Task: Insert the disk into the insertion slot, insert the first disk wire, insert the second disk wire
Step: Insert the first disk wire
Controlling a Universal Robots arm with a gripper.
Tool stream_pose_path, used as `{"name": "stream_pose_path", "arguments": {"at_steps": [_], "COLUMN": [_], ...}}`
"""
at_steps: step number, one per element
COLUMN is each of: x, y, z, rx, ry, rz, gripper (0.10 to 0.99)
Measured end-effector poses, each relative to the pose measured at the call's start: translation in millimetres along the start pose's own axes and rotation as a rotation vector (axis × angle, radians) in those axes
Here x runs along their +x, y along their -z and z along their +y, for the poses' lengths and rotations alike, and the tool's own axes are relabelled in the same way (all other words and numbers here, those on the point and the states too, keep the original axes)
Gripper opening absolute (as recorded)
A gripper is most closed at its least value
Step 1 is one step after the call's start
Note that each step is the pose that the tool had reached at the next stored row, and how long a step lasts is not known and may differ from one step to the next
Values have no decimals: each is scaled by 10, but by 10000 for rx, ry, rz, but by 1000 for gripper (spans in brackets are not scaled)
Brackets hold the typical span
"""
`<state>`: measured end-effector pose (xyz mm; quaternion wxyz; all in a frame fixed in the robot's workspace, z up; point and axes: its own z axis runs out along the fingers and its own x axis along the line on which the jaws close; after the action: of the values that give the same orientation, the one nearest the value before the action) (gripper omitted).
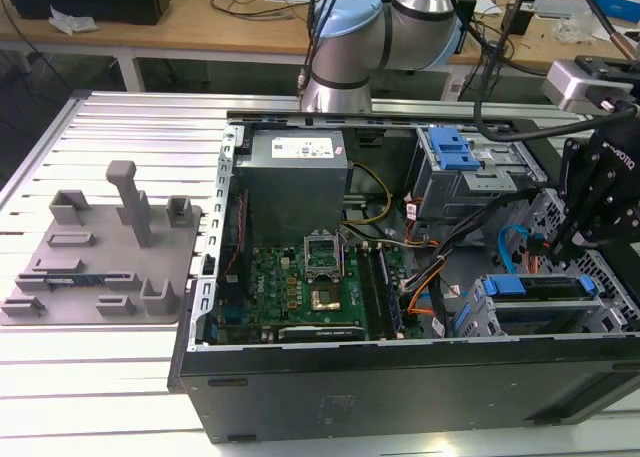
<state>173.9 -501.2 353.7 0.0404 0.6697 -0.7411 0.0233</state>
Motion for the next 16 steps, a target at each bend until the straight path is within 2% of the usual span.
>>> {"name": "stream_pose_path", "arguments": {"at_steps": [3,5,7,16], "x": [1,2,4,19], "y": [0,-2,-5,-7], "z": [1,20,41,53], "rx": [14,131,181,240], "ry": [-2,-12,-17,125], "rz": [0,-2,-8,-6], "gripper": [165,165,165,165]}}
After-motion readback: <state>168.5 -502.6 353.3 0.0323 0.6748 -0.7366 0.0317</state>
